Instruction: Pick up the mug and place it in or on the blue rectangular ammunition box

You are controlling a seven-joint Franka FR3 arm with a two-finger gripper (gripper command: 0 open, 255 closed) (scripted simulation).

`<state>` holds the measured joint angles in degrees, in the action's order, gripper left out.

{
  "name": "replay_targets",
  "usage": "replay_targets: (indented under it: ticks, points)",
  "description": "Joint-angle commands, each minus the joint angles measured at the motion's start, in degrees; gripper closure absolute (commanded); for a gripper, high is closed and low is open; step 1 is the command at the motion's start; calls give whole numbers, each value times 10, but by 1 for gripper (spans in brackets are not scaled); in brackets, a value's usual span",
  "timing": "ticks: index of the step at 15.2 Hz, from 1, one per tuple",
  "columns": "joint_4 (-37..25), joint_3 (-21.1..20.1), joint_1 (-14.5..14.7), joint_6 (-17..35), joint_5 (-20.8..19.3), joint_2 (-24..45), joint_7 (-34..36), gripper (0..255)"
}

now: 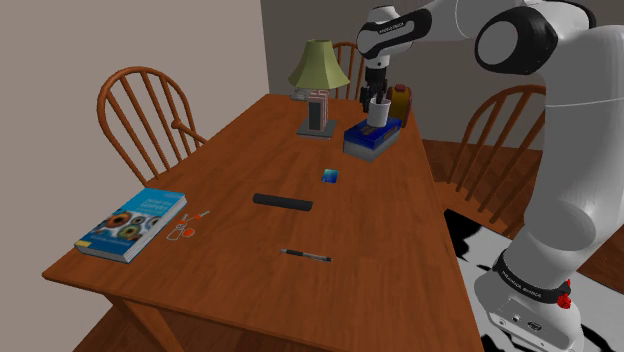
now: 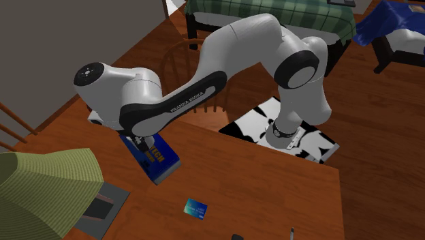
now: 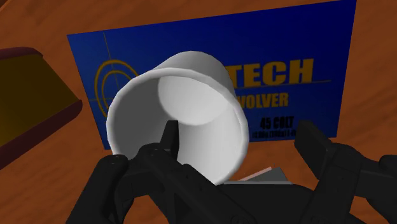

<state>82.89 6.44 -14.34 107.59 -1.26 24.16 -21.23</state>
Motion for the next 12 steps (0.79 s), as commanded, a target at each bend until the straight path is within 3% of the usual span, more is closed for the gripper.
replay_targets:
  ticks: [1, 5, 12]
  points:
    - [0, 0, 0, 0, 0, 0, 0, 0]
    - [-67, 0, 1, -71, 0, -4, 0, 0]
    - [-67, 0, 1, -71, 0, -4, 0, 0]
